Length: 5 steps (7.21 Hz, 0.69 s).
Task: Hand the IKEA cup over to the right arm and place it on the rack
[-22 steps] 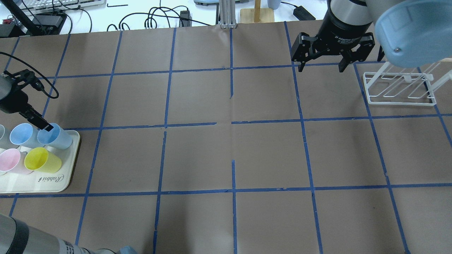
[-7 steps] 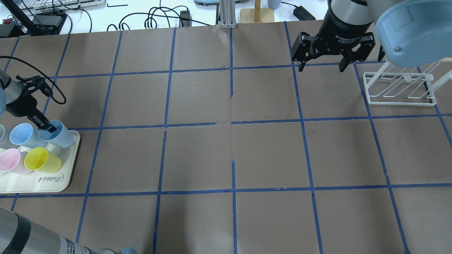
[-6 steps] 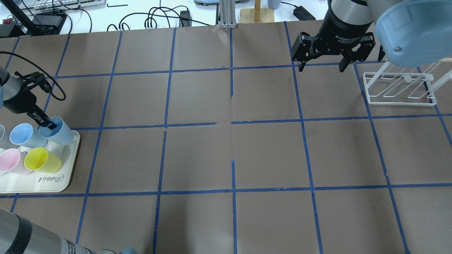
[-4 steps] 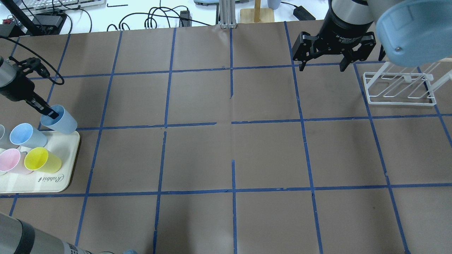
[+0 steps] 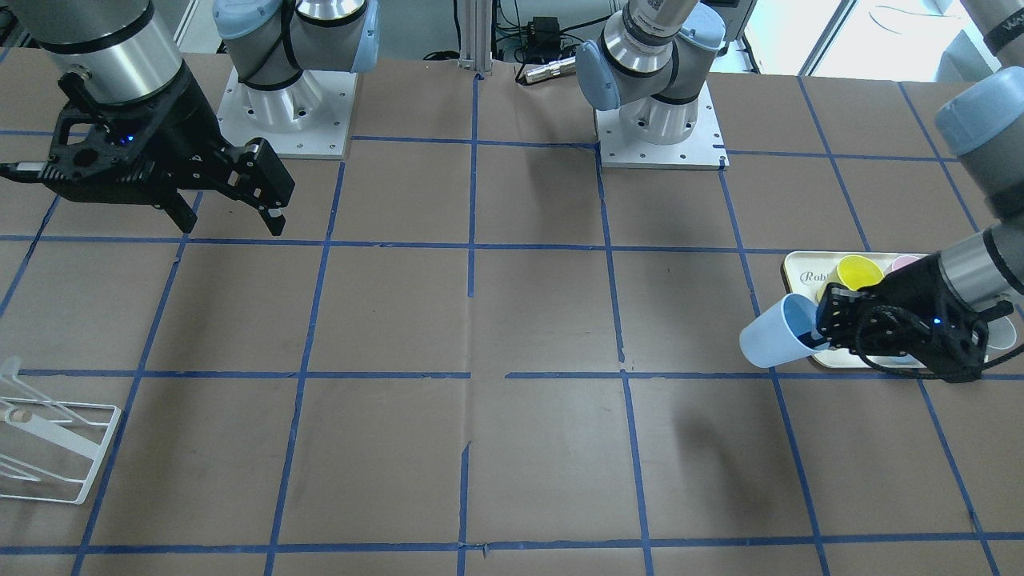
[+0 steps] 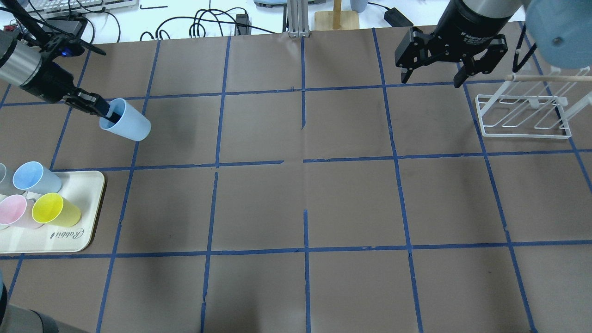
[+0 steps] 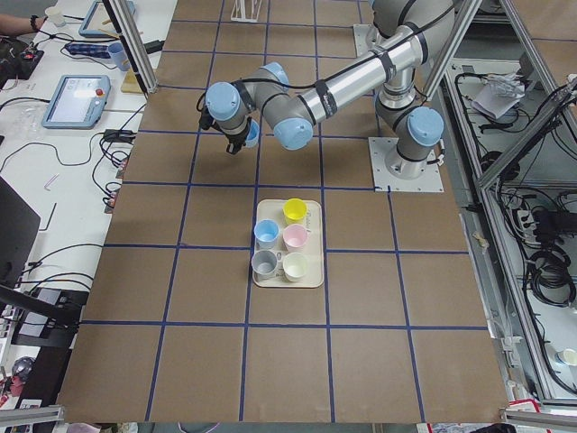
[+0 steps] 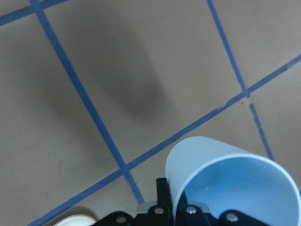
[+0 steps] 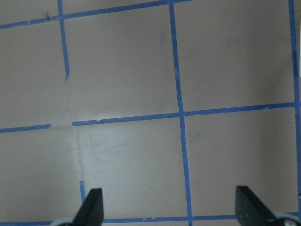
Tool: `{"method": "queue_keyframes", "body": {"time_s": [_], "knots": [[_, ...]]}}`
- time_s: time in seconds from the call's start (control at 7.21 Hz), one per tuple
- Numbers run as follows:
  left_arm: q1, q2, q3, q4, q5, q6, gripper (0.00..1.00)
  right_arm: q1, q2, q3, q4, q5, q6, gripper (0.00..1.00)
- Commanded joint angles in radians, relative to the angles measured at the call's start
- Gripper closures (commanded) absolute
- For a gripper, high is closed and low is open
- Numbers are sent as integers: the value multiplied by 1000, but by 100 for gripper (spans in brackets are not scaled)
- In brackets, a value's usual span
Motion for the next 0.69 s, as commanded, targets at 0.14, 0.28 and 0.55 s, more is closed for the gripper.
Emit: {"method": "queue_keyframes", "body": {"time_s": [0.14, 0.28, 0.55], "knots": [[-86, 69, -7, -229, -294, -200, 100, -153, -15, -57, 140, 286, -187, 0], [-98, 73, -12, -306, -445, -232, 100, -207, -35, -57, 201, 406, -276, 0], [-178, 75, -19, -433, -655, -228, 100, -312, -38, -56, 395, 728, -413, 0]]}}
